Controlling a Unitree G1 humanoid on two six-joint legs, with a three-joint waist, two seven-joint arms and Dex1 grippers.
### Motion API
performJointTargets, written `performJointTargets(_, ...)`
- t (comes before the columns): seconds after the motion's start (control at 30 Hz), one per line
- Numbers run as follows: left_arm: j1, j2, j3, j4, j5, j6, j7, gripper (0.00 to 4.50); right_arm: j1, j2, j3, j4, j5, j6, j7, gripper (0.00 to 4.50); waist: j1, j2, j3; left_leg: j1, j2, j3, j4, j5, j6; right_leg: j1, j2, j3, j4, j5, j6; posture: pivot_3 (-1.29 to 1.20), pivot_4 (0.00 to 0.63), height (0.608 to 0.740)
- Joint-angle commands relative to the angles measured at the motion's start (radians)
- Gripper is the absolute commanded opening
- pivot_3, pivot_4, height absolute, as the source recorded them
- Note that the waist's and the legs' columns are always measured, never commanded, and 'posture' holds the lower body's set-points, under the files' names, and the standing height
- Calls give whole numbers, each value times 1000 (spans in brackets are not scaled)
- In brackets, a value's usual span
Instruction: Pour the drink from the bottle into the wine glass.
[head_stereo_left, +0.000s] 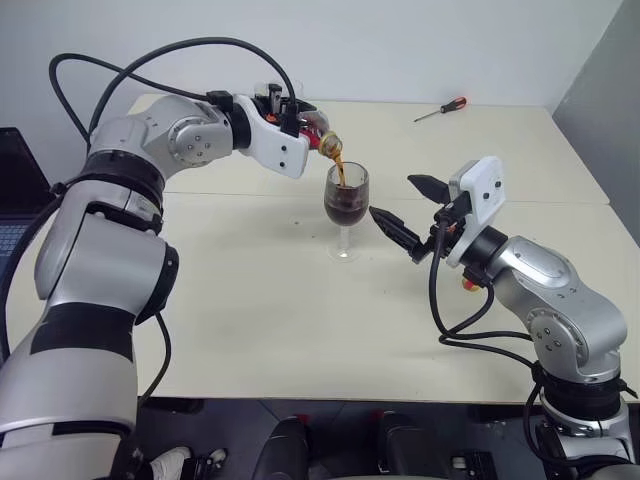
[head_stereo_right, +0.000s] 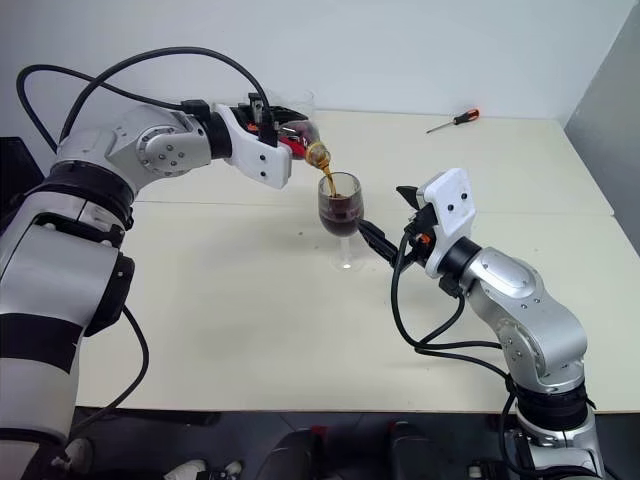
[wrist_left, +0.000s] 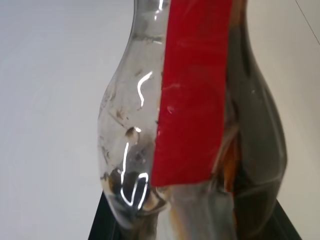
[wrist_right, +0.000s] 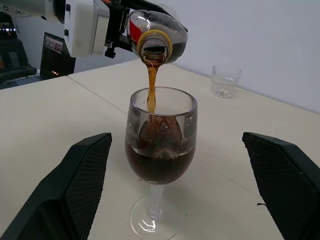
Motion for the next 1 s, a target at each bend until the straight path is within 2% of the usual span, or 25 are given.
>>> performJointTargets(0.03, -46, 16, 16, 2, -16, 8, 18, 1159, -18, 0, -10, -20, 5, -17, 3, 4500, 0, 0, 0, 0, 0, 0, 0, 0, 0, 0, 0, 0, 0, 0, 0, 0, 150, 740)
performJointTargets(0.17, -28, -4, 70, 13, -93, 23, -56, 1159, -16, 0, -11, -20, 4, -17, 2, 4500, 0, 0, 0, 0, 0, 0, 0, 0, 0, 0, 0, 0, 0, 0, 0, 0, 150, 740)
performJointTargets(0.43, 47, -69, 272, 9, -367, 100, -375, 1159, -12, -1, -12, -22, 3, -16, -1, 4500, -2, 0, 0, 0, 0, 0, 0, 0, 0, 0, 0, 0, 0, 0, 0, 0, 150, 740)
performJointTargets(0.63, 82, -115, 401, -21, -535, 192, -549, 1159, -9, -1, -14, -24, 3, -15, -3, 4500, -3, 0, 0, 0, 0, 0, 1, 0, 0, 0, 0, 0, 0, 0, 0, 0, 150, 740)
performJointTargets(1.0, 106, -220, 640, -77, -813, 548, -657, 1159, -5, -4, -17, -32, 6, -13, -2, 4500, -9, 0, 0, 0, 0, -1, 1, 0, 0, 0, 0, 0, 1, 0, 0, 0, 150, 740)
